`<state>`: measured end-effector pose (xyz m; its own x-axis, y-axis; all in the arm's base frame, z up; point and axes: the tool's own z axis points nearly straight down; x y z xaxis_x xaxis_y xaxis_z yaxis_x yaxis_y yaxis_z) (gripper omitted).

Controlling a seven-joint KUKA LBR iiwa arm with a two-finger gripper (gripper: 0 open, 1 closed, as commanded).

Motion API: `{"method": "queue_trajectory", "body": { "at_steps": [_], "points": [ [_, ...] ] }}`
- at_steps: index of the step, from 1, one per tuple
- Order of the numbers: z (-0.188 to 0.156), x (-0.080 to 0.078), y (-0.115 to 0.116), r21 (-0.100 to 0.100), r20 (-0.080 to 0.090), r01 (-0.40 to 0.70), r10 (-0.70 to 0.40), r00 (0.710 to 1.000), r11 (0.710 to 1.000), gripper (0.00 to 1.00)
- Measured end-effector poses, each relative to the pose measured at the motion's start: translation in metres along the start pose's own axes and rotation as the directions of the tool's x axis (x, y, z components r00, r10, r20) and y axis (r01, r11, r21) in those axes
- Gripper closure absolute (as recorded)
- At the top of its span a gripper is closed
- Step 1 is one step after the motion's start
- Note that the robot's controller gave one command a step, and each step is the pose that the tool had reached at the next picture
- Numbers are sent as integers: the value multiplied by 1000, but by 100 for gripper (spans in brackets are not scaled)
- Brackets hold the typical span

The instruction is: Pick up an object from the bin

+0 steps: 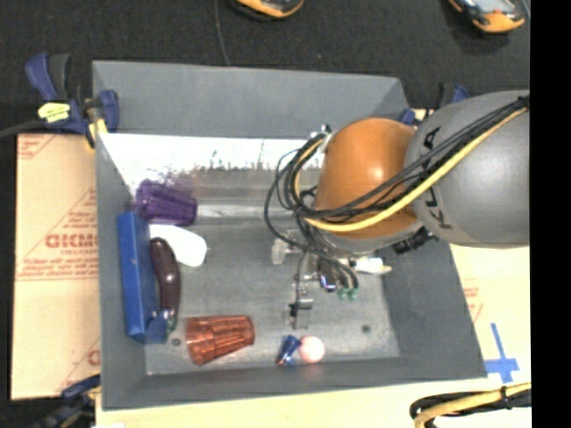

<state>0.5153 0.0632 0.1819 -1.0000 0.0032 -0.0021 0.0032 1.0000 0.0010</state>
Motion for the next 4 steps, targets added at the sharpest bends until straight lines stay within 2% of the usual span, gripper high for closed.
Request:
{"method": "queue_trajectory", "body": {
  "at_steps": [1, 2, 3, 4],
  "points": [
    [0, 0, 0, 0, 0, 0, 0, 1000, 1000, 0],
    [60, 13, 21, -1, 7, -2, 2, 1000, 1000, 0],
    [98, 24, 42, 2, 9, 145, -145, 989, 989, 0],
    [112, 23, 87, 0, 5, 280, -280, 960, 960, 0]
  ]
}}
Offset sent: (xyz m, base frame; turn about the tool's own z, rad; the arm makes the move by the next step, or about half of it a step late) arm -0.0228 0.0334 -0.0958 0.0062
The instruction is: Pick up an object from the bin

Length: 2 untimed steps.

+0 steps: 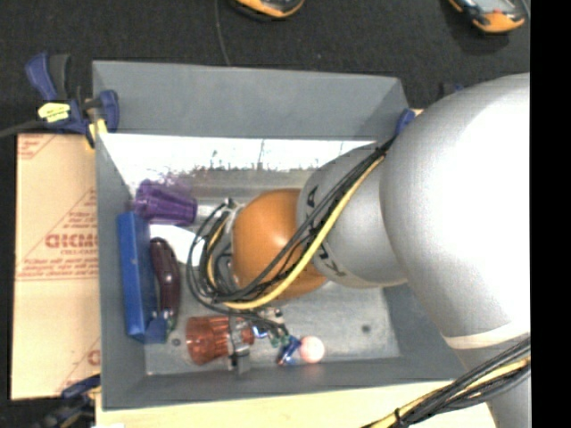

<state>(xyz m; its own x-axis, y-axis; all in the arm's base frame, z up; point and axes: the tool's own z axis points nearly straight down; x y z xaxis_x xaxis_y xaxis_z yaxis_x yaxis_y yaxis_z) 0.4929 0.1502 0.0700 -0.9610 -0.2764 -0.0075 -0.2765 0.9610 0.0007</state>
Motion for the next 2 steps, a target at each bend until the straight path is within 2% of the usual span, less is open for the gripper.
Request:
{"method": "queue_trajectory", "body": {
  "at_steps": [1, 2],
  "points": [
    [0, 21, -24, 3, 3, -183, 183, 983, 983, 100],
    [0, 21, -24, 2, 3, -183, 183, 983, 983, 100]
  ]
}}
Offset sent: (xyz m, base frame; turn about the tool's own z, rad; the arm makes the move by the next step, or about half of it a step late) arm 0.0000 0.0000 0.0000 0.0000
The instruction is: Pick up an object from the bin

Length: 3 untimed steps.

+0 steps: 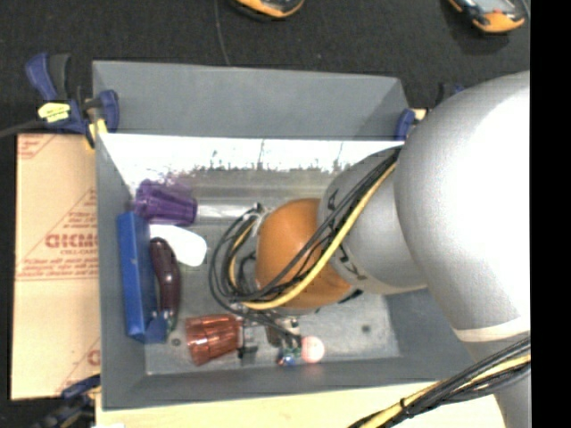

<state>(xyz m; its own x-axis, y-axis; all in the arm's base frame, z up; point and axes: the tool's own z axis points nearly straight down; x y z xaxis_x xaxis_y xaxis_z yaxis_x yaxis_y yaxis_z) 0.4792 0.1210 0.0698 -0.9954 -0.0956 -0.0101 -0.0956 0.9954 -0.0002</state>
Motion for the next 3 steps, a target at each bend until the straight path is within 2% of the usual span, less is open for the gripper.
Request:
{"method": "queue_trajectory", "body": {
  "at_steps": [1, 2, 3],
  "points": [
    [-68, -11, 5, 0, -4, -5, 5, 1000, 1000, 100],
    [-113, -12, 6, -1, 3, -4, 4, 1000, 1000, 100],
    [-57, -23, 23, -1, 8, 28, -28, 1000, 1000, 100]
  ]
}}
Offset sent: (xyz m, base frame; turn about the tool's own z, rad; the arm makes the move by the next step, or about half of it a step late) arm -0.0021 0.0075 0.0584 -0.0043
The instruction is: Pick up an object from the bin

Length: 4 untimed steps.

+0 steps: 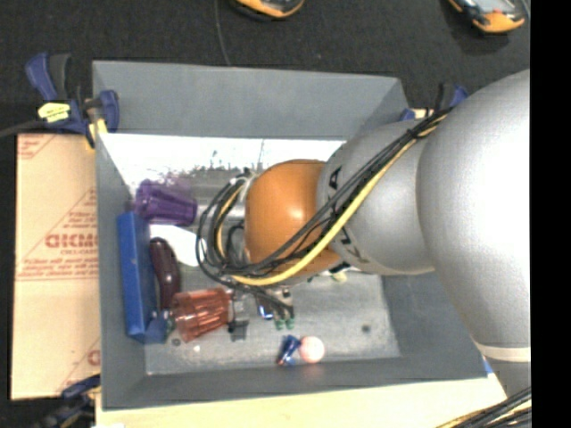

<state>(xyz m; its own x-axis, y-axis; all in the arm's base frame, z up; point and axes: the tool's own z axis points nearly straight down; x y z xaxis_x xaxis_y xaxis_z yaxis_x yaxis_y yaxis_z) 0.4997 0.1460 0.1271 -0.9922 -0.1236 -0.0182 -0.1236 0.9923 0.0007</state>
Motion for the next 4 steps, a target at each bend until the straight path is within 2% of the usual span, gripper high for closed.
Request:
{"method": "queue_trajectory", "body": {
  "at_steps": [1, 3, 4],
  "points": [
    [54, -12, 18, 2, 2, 37, -37, 999, 999, 100],
    [58, -7, 20, 3, -7, 29, -29, 1000, 1000, 100],
    [57, 0, 28, 11, -9, 121, -121, 993, 993, 100]
  ]
}}
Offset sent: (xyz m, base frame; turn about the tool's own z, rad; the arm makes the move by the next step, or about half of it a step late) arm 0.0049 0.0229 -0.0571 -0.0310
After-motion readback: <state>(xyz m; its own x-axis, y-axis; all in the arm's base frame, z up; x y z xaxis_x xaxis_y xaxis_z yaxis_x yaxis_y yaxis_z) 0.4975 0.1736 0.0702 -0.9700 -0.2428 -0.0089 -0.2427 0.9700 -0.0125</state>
